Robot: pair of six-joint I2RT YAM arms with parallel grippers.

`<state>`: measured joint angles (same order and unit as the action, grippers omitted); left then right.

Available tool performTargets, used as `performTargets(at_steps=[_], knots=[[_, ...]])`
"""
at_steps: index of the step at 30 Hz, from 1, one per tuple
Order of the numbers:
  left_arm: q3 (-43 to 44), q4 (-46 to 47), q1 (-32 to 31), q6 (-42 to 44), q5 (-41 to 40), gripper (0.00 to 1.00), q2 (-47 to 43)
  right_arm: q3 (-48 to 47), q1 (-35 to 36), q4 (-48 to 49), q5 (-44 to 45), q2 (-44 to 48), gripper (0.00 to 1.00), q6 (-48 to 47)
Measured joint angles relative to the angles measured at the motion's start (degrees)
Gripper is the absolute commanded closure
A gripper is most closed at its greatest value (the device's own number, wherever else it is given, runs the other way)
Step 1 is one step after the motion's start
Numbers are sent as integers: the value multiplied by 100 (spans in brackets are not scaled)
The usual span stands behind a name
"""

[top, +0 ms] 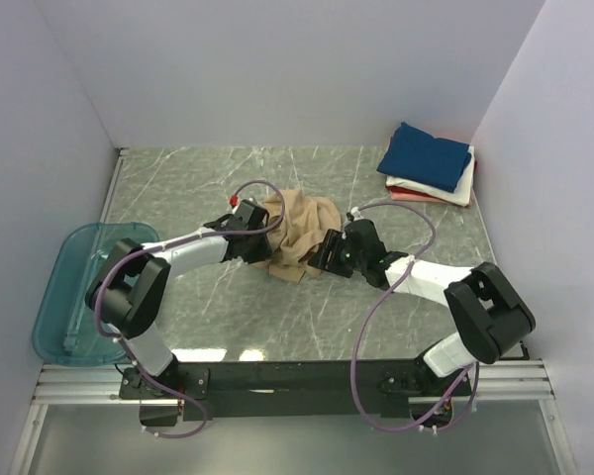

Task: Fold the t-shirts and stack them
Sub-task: Flatten the tshirt out

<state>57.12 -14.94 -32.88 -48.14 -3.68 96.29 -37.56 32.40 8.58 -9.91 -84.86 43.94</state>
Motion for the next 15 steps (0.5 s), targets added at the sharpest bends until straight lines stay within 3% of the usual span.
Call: performTargets(at_steps=[3, 6, 9, 12, 13, 15], knots=[[2, 57, 0, -48, 4, 79, 52, -72, 20, 90, 70, -140, 43, 55], [68, 44, -2, -76, -4, 91, 52, -175, 33, 144, 133, -330, 46, 79], [186, 24, -4, -63, -17, 99, 52, -192, 37, 177, 162, -483, 56, 122], [229, 4, -4, -61, -46, 100, 9, -221, 44, 164, 192, -586, 77, 136], [229, -33, -4, -59, -66, 100, -26, -234, 46, 153, 219, -601, 90, 138], [229, -157, -4, -57, -120, 100, -153, -271, 48, 79, 299, -597, 100, 107]])
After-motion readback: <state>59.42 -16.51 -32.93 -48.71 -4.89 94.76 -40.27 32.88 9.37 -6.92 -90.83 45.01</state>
